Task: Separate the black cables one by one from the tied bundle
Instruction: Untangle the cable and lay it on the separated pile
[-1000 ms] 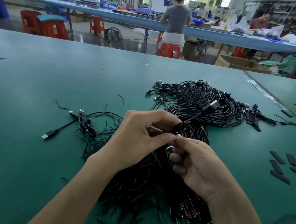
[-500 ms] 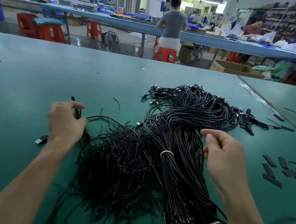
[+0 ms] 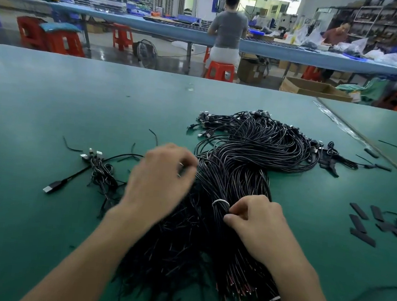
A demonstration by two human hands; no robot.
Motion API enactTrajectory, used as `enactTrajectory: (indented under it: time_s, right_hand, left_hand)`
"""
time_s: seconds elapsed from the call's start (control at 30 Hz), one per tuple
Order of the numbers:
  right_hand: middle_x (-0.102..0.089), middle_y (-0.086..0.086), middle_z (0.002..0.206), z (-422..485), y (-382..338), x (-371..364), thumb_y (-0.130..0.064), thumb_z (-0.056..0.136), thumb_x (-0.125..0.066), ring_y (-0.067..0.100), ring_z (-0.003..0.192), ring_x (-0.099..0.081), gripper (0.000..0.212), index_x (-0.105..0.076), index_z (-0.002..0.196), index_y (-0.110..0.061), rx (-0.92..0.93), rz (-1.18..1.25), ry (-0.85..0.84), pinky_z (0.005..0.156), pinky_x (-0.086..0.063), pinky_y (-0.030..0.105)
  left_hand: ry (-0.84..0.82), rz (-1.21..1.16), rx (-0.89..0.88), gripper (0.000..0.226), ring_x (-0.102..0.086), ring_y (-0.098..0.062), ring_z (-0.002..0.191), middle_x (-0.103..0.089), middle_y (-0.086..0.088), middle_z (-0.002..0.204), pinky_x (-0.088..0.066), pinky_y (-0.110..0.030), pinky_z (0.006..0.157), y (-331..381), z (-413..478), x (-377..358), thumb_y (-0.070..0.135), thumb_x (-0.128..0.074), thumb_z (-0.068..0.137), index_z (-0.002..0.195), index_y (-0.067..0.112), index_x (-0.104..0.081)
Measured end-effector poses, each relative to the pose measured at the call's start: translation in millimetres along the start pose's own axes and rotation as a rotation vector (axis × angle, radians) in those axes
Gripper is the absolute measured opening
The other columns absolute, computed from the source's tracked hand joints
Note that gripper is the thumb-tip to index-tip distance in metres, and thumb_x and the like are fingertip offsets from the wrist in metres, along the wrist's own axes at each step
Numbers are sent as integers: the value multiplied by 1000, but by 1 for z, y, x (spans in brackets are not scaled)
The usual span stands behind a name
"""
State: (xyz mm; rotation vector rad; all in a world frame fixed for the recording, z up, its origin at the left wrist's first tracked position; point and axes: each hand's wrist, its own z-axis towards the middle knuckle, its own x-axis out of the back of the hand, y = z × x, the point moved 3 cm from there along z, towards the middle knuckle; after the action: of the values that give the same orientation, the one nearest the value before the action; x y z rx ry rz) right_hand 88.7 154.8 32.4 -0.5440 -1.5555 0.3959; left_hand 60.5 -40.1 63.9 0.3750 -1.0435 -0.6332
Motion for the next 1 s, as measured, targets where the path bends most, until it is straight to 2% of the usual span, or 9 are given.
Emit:
enactTrajectory:
  time_s: [0.03, 0.1, 0.23, 0.37, 0.5, 0.6, 0.73, 0.9, 1.0]
  right_hand:
    - [-65, 1, 100, 0, 0, 0, -35, 89, -68, 20, 95, -62, 13, -69, 98, -26, -6, -4, -5, 84, -55, 40]
    - [-64, 3, 106, -1, 1, 1, -32, 92, -64, 23, 98, -62, 13, -68, 102, -26, -4, -11, -25, 87, -54, 41]
    - [-66, 2, 105, 0, 0, 4, -30, 94, -60, 22, 99, -62, 13, -71, 101, -27, 28, -7, -19, 87, -54, 41]
    - [-65, -1, 101, 1, 2, 5, -29, 96, -58, 18, 96, -62, 11, -69, 96, -28, 37, 8, -31, 85, -54, 39]
    - [-66, -7, 96, 3, 0, 6, -25, 98, -56, 11, 92, -60, 13, -66, 92, -31, 101, 14, -72, 84, -50, 30]
    - [-68, -7, 92, 3, -3, 2, -25, 98, -56, 6, 85, -62, 14, -68, 94, -30, 148, 40, -132, 72, -47, 20]
    - [-70, -9, 83, 1, 5, 16, -27, 95, -62, 4, 80, -64, 15, -69, 83, -31, 180, -13, -244, 73, -51, 22]
    - [-67, -26, 70, -5, 16, 35, -27, 90, -68, -7, 67, -60, 22, -70, 70, -36, 176, -94, -367, 65, -44, 15]
    - [-69, -14, 66, -5, 11, 31, -36, 89, -68, 1, 61, -63, 24, -71, 66, -29, 139, -85, -312, 60, -51, 21]
  left_hand:
    - [-108, -5, -32, 3, -62, -7, 82, -66, 16, 89, -53, -31, 79, 12, -4, -11, 32, -70, 86, 88, 32, -72]
    - [-244, 52, -49, 10, -60, -5, 84, -61, 18, 85, -51, -29, 76, 24, -11, -31, 41, -67, 87, 89, 32, -72]
    - [-298, 135, 11, 13, -59, -12, 99, -62, 13, 99, -40, -27, 77, 19, -15, -52, 42, -63, 89, 96, 33, -67]
    - [-276, 153, 3, 13, -58, -13, 101, -61, 12, 106, -42, -30, 84, 10, -20, -56, 40, -58, 93, 101, 32, -63]
    - [-227, 177, -51, 16, -58, -13, 97, -62, 11, 102, -41, -30, 83, 8, -26, -63, 40, -52, 97, 98, 30, -65]
    - [-200, 236, -82, 19, -57, -14, 98, -62, 9, 99, -41, -31, 82, 10, -28, -69, 38, -45, 99, 94, 29, -61]
    - [-190, 178, -27, 12, -59, -15, 88, -61, 9, 94, -40, -30, 80, 8, -29, -71, 35, -45, 97, 89, 29, -50]
    - [-193, 60, 4, 10, -53, -11, 77, -61, 10, 91, -41, -28, 75, 9, -31, -74, 28, -47, 98, 87, 27, -48]
    - [-192, 54, -12, 10, -54, -12, 81, -60, 10, 92, -40, -28, 76, 8, -31, -74, 30, -50, 95, 86, 28, -51]
